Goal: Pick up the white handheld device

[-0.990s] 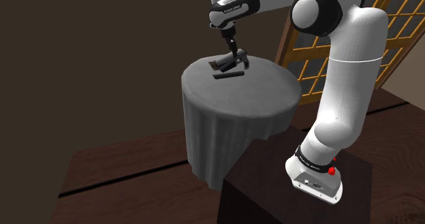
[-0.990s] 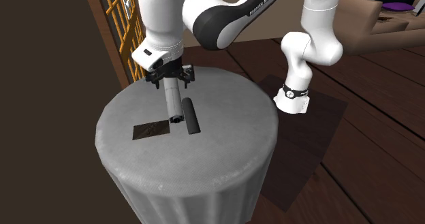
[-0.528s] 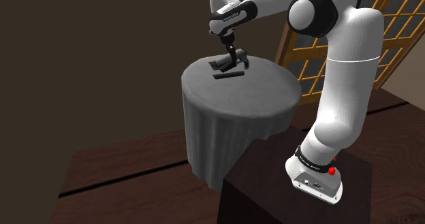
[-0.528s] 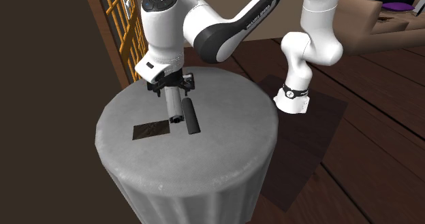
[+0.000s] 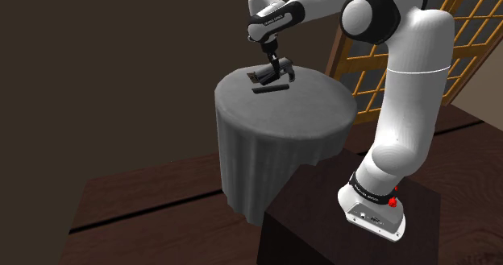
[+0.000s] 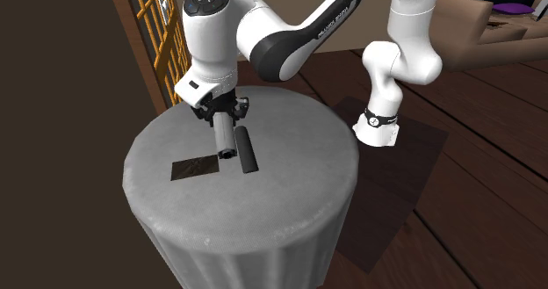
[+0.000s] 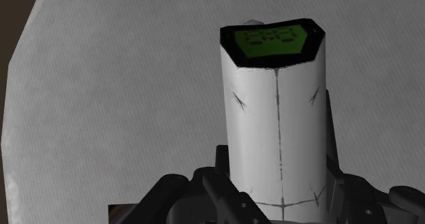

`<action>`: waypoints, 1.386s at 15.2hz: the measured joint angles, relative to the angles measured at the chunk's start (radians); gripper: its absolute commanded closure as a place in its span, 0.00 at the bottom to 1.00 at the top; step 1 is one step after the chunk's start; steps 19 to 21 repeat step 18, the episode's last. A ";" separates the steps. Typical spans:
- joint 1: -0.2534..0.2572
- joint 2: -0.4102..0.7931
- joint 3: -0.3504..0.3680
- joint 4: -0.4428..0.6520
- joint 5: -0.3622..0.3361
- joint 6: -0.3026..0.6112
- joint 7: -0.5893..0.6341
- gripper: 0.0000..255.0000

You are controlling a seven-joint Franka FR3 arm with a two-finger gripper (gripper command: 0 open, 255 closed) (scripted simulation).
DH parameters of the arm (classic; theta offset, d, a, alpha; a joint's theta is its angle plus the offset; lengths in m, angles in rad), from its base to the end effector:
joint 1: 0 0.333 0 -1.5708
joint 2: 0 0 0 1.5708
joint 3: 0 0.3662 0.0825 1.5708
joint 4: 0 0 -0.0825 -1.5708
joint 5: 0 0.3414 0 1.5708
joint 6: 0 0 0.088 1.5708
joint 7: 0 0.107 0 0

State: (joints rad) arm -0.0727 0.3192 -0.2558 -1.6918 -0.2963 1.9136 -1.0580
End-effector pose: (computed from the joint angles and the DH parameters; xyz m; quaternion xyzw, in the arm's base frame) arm 0.5811 -0.1998 0.4789 0.8956 0.4062 -0.1467 0.1071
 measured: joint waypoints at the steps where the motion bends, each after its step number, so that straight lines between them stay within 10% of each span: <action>1: 0.000 0.000 0.000 0.000 0.000 0.000 0.000 1.00; 21: 0.005 -0.031 -0.001 0.148 0.007 -0.173 -0.050 1.00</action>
